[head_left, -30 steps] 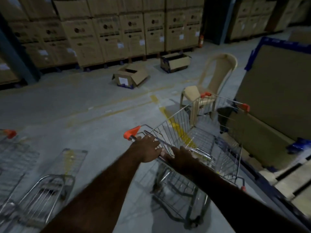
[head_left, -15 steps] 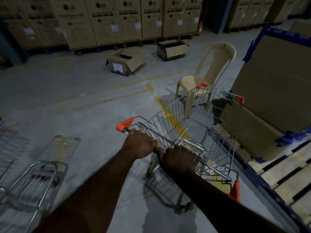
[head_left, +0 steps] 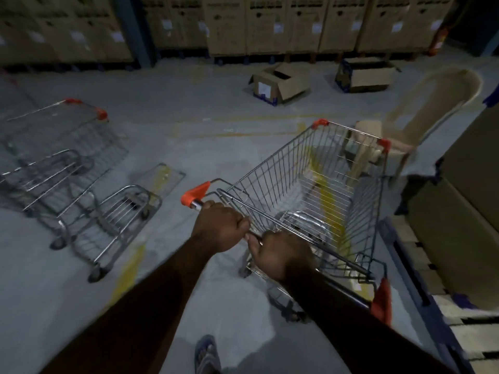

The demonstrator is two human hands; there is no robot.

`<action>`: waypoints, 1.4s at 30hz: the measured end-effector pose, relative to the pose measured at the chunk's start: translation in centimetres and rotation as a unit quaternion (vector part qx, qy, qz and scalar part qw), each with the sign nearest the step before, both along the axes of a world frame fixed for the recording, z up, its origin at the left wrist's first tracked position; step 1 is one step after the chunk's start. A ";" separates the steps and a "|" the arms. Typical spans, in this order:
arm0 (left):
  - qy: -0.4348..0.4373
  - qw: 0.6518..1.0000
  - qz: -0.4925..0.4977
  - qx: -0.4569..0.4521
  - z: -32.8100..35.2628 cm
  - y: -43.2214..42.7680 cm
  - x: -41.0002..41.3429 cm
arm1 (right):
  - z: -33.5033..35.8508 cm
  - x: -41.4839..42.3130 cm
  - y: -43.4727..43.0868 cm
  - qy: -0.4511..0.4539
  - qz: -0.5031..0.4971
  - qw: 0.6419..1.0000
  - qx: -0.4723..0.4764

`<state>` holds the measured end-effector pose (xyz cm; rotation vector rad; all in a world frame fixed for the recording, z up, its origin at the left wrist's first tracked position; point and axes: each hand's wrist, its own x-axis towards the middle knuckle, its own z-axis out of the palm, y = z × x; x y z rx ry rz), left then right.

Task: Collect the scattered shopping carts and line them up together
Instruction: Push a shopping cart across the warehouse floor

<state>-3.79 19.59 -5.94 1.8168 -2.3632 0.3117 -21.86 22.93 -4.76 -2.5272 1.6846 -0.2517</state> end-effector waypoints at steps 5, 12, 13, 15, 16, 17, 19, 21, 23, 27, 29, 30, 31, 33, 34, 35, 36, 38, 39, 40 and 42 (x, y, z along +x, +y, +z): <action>-0.001 0.999 0.050 0.000 -0.3 7.5 -1.5 | 0.3 -2.8 3.8 0.038 0.076 0.996 0.013; 0.058 0.996 0.062 -0.024 -0.8 18.1 -2.4 | 0.0 -4.9 8.9 0.054 0.171 0.984 -0.012; 0.063 0.995 0.069 -0.023 -1.0 19.6 -2.2 | 0.1 -4.7 9.7 0.050 0.179 0.982 -0.014; 0.071 0.993 0.086 -0.025 -1.2 22.3 -1.7 | 0.3 -4.1 11.3 0.057 0.197 0.979 -0.020; 0.073 0.992 0.096 -0.023 -1.1 23.6 -1.4 | 0.4 -3.6 12.2 0.066 0.207 0.976 -0.017; 0.074 0.992 0.105 -0.019 -1.0 25.0 -1.0 | 0.6 -3.1 13.2 0.073 0.214 0.974 -0.013; 0.073 0.989 0.125 -0.010 -1.0 28.0 -0.3 | 0.9 -2.0 15.3 0.080 0.230 0.970 -0.006; 0.075 0.987 0.143 -0.020 -1.2 31.4 0.5 | 0.9 -0.8 17.9 0.081 0.253 0.964 -0.006; 0.075 0.983 0.162 -0.038 -1.5 35.0 1.4 | 0.7 0.5 20.6 0.072 0.278 0.958 -0.002; 0.058 0.972 0.220 -0.060 -1.7 42.4 3.1 | 0.8 3.2 26.2 0.074 0.330 0.941 0.026; 0.067 0.967 0.243 -0.047 -1.5 45.9 3.8 | 1.1 4.4 29.0 0.074 0.353 0.932 0.035; 0.077 0.963 0.256 -0.038 -1.3 47.5 4.1 | 1.2 5.0 30.4 0.075 0.367 0.927 0.031; 0.085 0.959 0.270 -0.028 -1.1 49.1 4.3 | 1.2 5.6 31.5 0.075 0.380 0.922 0.024; 0.096 0.950 0.297 -0.012 -1.1 52.1 4.8 | 1.3 6.5 33.7 0.071 0.405 0.911 0.014; 0.097 0.947 0.307 -0.010 -1.1 53.6 4.9 | 1.3 7.0 34.6 0.070 0.418 0.906 0.011; 0.096 0.944 0.316 -0.005 -1.0 54.9 5.0 | 1.3 7.5 35.5 0.069 0.431 0.900 0.007; 0.096 0.941 0.325 0.004 -0.7 56.2 5.0 | 1.3 7.9 36.3 0.067 0.445 0.893 0.004; 0.116 0.931 0.345 0.029 -0.1 58.6 5.2 | 1.2 8.7 37.9 0.058 0.474 0.879 0.005; 0.128 0.923 0.360 0.044 0.2 59.8 5.3 | 1.3 9.1 38.7 0.057 0.487 0.872 0.005; 0.132 0.914 0.379 0.060 0.4 60.9 5.5 | 1.3 9.4 39.5 0.059 0.500 0.864 0.003; 0.123 0.893 0.424 0.090 0.9 63.1 6.2 | 1.5 10.3 40.9 0.058 0.522 0.851 0.004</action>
